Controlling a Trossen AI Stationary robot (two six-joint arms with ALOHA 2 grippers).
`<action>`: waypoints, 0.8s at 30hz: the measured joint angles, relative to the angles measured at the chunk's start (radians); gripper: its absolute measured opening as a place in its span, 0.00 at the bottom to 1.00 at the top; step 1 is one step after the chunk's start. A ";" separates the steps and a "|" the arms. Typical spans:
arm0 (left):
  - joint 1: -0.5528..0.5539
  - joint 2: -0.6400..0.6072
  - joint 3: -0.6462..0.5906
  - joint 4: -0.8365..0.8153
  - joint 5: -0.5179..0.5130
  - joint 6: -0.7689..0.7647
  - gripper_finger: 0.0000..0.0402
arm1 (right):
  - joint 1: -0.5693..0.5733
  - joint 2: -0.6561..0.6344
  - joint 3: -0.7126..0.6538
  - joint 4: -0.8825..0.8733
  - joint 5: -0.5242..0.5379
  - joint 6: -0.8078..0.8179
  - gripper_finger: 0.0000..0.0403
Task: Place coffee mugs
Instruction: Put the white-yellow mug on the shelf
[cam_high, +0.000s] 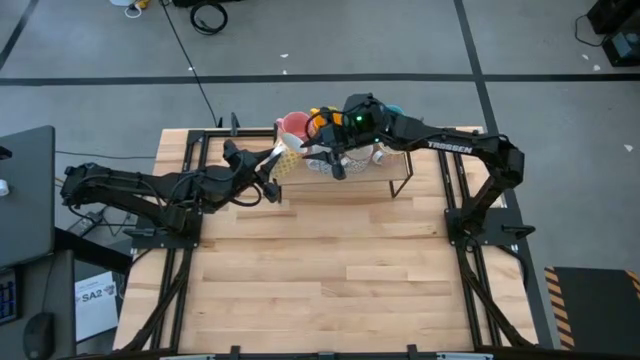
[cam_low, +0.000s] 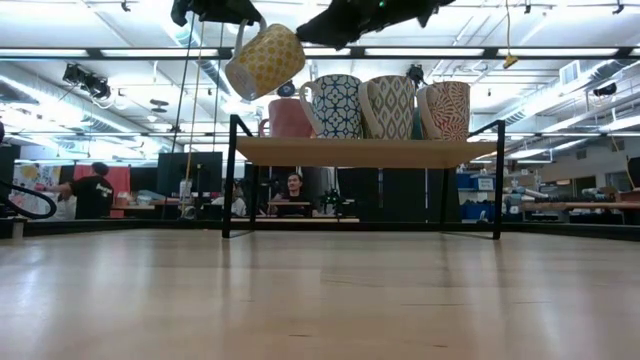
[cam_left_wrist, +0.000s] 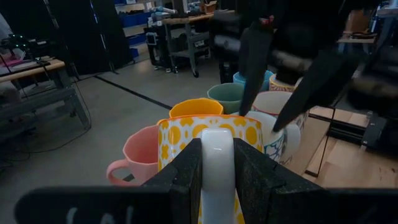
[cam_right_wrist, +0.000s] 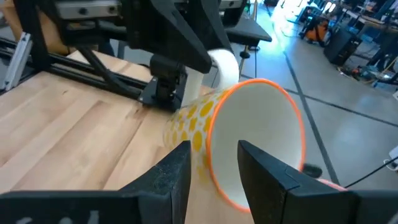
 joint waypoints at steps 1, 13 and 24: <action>0.000 0.000 0.000 0.001 0.000 0.000 0.20 | 0.000 0.011 0.000 0.007 0.000 0.001 0.34; 0.000 0.000 0.000 -0.001 -0.001 0.002 0.20 | 0.000 0.068 0.000 0.049 -0.007 0.001 0.34; 0.000 0.000 0.000 0.000 0.000 0.002 0.20 | 0.001 0.068 0.000 0.049 -0.007 0.001 0.31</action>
